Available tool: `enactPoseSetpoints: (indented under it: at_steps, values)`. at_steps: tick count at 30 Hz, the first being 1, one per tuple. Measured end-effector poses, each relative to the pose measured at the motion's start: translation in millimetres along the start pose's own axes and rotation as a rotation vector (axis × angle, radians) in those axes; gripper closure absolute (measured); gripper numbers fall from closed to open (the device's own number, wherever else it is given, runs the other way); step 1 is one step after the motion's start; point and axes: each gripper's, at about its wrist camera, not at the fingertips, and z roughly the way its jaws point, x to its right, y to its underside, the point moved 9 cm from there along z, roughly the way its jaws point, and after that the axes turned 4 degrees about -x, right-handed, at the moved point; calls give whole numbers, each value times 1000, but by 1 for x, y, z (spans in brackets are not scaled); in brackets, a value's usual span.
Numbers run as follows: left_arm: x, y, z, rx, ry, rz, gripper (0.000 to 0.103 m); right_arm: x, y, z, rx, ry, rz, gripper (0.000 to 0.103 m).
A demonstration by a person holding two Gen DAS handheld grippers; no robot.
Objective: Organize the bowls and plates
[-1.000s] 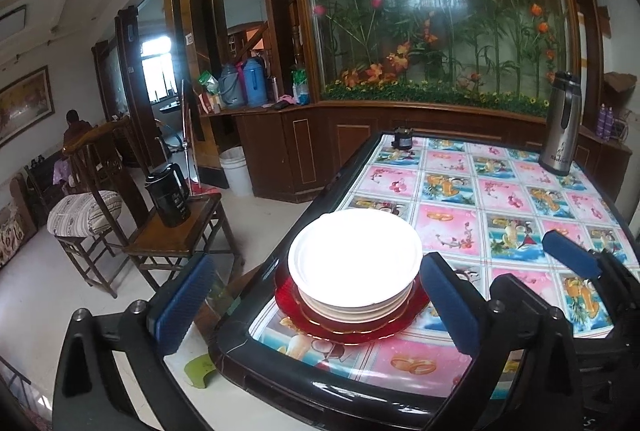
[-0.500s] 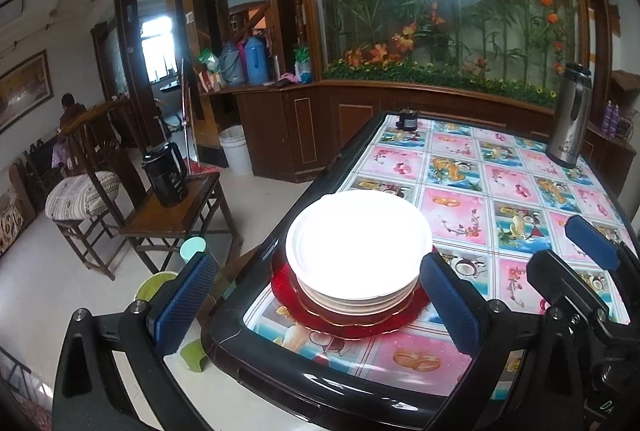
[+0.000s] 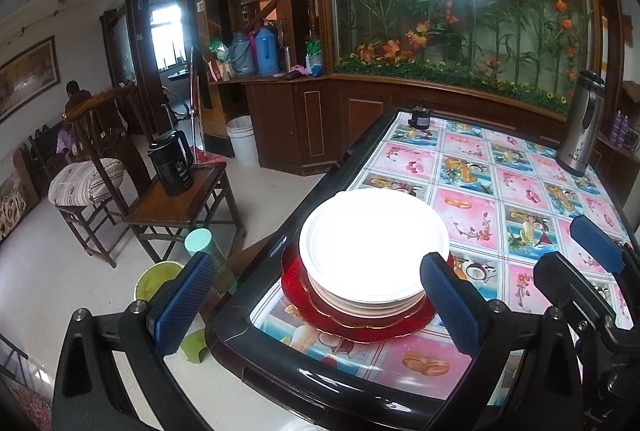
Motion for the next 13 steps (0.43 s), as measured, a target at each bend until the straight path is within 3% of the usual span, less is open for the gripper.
enactPoseSetpoints:
  at_steps: [13]
  values:
    - [-4, -4, 7, 14, 41, -34, 0, -2, 1, 8, -15, 2, -2, 19]
